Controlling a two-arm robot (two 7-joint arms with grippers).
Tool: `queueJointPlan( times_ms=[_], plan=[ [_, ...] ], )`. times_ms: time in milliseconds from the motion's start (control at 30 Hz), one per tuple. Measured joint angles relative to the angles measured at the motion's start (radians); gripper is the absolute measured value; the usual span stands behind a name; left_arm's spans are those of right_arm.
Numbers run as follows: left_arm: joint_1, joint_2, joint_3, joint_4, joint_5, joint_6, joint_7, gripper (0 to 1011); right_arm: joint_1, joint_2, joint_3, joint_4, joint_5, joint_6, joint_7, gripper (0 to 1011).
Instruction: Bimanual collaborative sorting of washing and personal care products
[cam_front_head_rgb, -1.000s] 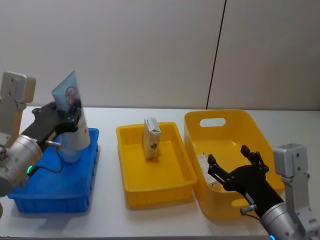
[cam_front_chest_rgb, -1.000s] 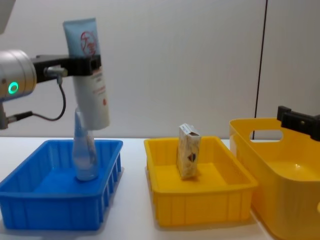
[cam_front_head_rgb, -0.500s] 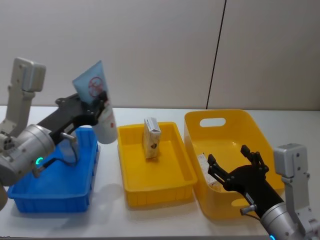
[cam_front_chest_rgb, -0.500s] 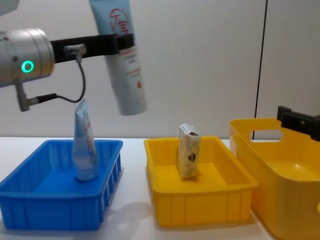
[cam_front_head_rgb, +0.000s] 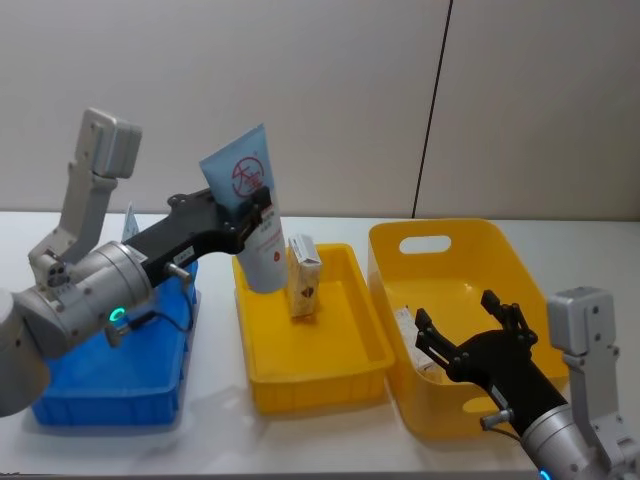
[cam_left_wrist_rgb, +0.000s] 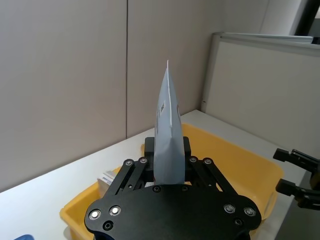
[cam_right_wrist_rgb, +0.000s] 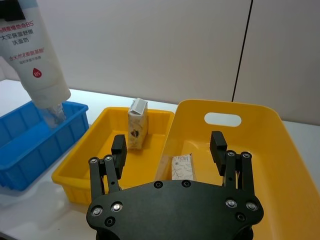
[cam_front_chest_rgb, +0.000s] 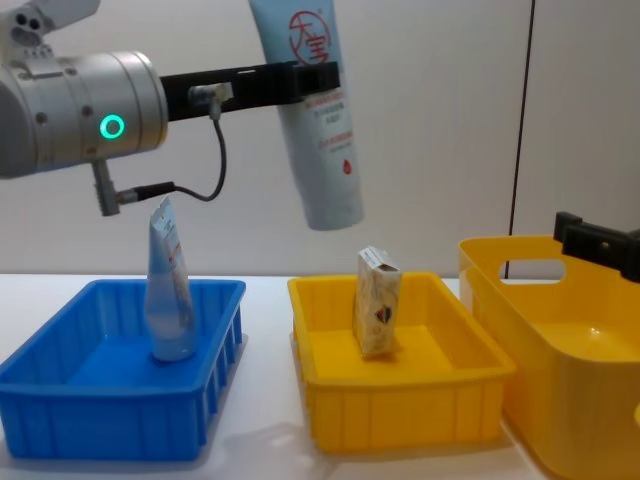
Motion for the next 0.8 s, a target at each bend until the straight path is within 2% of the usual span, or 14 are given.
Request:
queueJointPlan(
  times_ms=[333, 600, 800],
  plan=[
    [-0.020, -0.007, 0.020, 0.022, -0.010, -0.003, -0.032, 243, 0.008, 0.014, -0.008, 0.000, 0.000, 0.007, 0.037, 1000],
    [-0.028, -0.010, 0.027, 0.030, -0.014, -0.003, -0.044, 243, 0.029, 0.037, -0.024, 0.001, 0.005, 0.020, 0.104, 1000],
    [-0.032, -0.011, 0.030, 0.034, -0.016, -0.004, -0.050, 243, 0.064, 0.058, -0.048, 0.012, 0.015, 0.035, 0.180, 1000]
  ],
)
